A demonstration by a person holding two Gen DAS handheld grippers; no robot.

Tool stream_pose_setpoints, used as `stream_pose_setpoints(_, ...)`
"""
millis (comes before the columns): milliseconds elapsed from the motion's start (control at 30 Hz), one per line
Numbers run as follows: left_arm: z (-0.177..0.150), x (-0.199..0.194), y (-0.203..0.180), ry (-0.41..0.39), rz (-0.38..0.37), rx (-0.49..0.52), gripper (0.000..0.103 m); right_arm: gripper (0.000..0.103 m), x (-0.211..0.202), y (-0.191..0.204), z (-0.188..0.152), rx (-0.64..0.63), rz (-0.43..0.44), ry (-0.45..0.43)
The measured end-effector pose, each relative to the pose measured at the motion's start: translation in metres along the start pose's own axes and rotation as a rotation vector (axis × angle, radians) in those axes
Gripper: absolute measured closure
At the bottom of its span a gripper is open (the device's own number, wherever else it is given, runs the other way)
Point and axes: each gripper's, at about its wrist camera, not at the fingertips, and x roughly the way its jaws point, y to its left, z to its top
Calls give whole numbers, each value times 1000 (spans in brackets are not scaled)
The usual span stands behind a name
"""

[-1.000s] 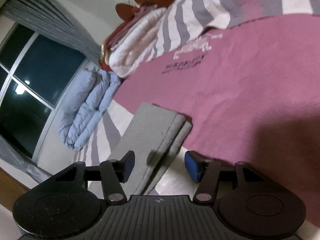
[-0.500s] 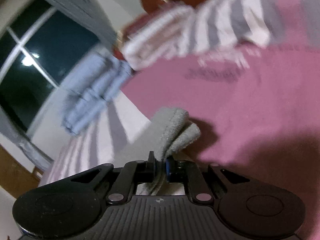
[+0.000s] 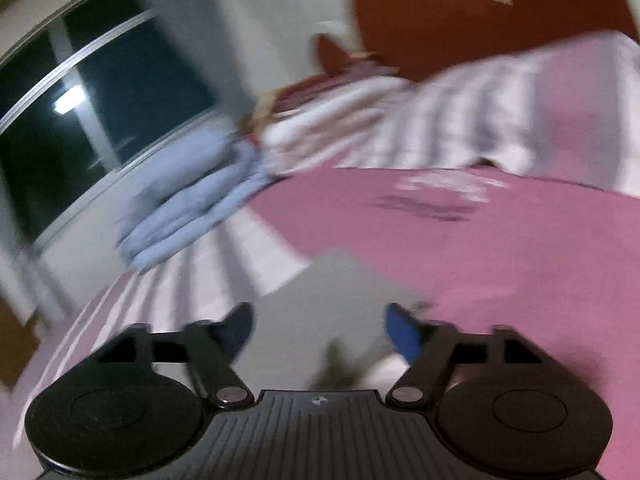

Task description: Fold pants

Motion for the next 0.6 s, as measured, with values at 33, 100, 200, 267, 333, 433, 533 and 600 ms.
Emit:
stream_pose_setpoints(33,9,7,-16,15,-43,43,7,22,4,18,-4,-45,29,10)
stream_pose_setpoints(100,22,22,-41,51,-97,83,7,22,19,50,-12,-136,4,35)
stream_pose_setpoints(200,29,41,-69,88,-150,116,7,22,46,92,-27,-295,-34,90)
stream_pose_setpoints(267,26,57,-85,136,-194,124,8,22,59,117,-40,-403,27,140)
stream_pose_setpoints(333,18,75,-107,187,-227,174,8,22,73,140,-56,-531,89,196)
stream_pose_setpoints(433,3,106,-122,241,-219,231,6,22,105,149,-77,-605,104,327)
stream_pose_setpoints(533,7,125,-110,261,-238,143,6,4,127,135,-86,-598,69,339)
stream_pose_setpoints(600,14,122,-105,289,-233,138,5,4,129,132,-81,-562,63,352)
